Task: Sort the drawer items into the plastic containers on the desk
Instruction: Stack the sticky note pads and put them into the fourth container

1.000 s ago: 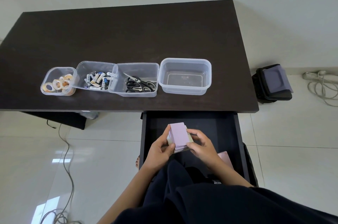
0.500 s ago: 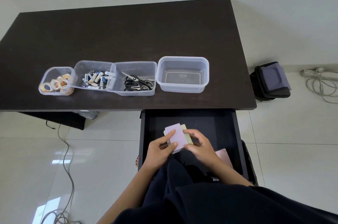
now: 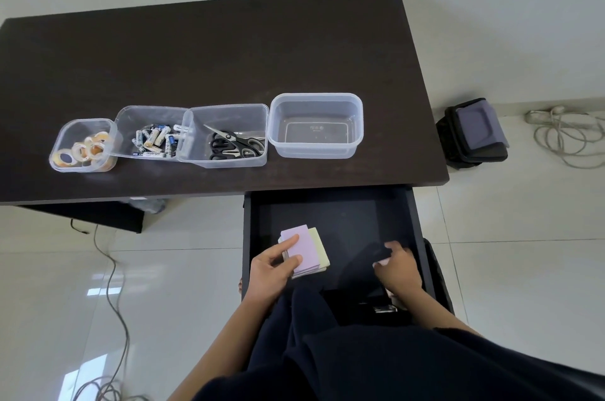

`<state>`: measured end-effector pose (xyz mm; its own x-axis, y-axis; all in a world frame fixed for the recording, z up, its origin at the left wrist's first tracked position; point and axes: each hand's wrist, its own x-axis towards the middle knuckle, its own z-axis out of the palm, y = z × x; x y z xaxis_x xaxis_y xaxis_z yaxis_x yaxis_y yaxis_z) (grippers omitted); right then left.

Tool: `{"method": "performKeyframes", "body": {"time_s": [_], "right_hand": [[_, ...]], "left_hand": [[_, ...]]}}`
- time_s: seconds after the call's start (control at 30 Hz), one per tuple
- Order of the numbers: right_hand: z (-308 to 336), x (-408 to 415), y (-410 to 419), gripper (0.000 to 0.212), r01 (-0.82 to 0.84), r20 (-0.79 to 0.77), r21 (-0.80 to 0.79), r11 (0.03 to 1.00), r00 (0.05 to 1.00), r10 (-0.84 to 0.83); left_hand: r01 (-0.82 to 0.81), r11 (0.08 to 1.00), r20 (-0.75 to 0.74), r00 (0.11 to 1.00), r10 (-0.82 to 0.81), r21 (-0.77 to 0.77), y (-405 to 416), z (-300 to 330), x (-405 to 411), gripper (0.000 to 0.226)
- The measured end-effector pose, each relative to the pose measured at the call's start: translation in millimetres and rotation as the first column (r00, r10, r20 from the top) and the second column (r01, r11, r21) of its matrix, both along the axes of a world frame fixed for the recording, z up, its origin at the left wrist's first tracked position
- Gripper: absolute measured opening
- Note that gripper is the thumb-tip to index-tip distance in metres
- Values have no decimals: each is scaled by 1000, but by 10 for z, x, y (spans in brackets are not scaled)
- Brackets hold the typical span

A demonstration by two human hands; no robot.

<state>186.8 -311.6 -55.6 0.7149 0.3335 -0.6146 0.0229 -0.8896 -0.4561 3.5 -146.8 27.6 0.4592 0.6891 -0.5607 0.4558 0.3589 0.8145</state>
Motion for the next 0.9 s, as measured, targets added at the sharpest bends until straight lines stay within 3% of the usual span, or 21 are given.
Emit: {"method": "performKeyframes", "body": {"time_s": [0.23, 0.43, 0.57, 0.67, 0.73, 0.9], "right_hand": [[-57, -8, -12, 53, -302, 119, -227, 926, 935, 334], [-71, 66, -8, 47, -424, 95, -254, 869, 883, 459], [-59, 71, 7, 30, -499, 88, -289, 817, 836, 542], [-32, 79, 13, 16, -506, 53, -245, 827, 845, 532], [-2, 94, -1, 21, -473, 24, -149, 869, 876, 481], [233, 148, 59, 31, -162, 28, 188, 969, 987, 160]], "left_hand": [[-20, 999, -14, 1000, 20, -39, -2, -2, -19, 37], [-31, 997, -33, 999, 28, -74, -2, -47, -58, 36], [-23, 997, -30, 999, 21, -68, -4, -19, -37, 37], [-6, 998, -28, 1000, 5, -62, -3, -19, -30, 36], [1, 998, -27, 1000, -2, -60, -1, -32, -26, 36], [6, 999, -13, 1000, -7, -47, 2, -72, -7, 37]]}}
